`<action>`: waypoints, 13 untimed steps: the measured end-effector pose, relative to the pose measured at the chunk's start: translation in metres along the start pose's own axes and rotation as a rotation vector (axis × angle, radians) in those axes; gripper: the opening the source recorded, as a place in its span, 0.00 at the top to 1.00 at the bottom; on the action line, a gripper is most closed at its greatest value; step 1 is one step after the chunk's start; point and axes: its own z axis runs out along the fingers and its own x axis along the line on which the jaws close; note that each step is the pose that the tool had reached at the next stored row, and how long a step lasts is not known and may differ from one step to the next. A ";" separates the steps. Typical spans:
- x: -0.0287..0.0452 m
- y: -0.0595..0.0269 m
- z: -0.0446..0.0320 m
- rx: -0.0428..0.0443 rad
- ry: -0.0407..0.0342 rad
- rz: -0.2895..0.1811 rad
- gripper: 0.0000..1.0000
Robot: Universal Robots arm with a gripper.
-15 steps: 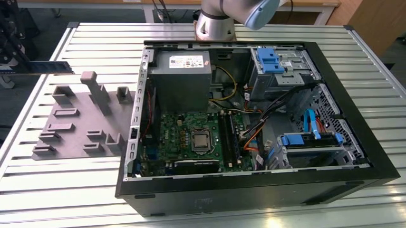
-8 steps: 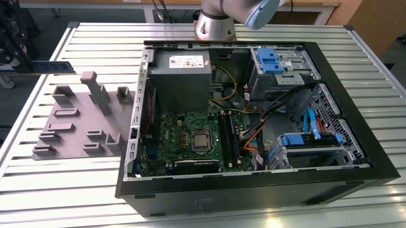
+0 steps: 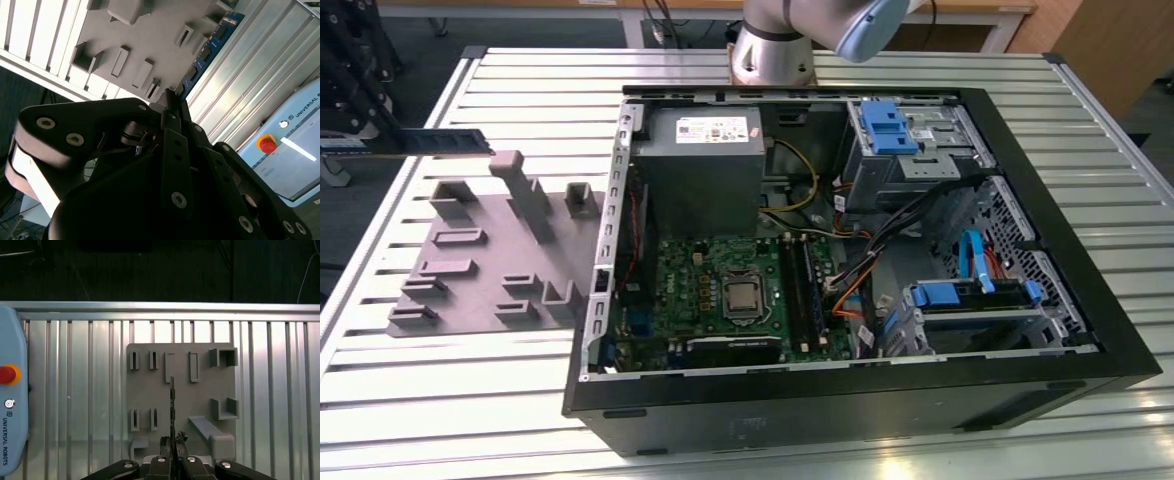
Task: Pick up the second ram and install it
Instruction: 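Pick up the second ram and move it above second insertion slot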
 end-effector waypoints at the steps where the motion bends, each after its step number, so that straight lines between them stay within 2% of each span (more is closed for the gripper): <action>1: -0.0001 -0.0022 -0.0001 0.0000 0.0000 0.000 0.86; 13: -0.0005 -0.0194 -0.0006 0.0000 0.0000 0.000 0.86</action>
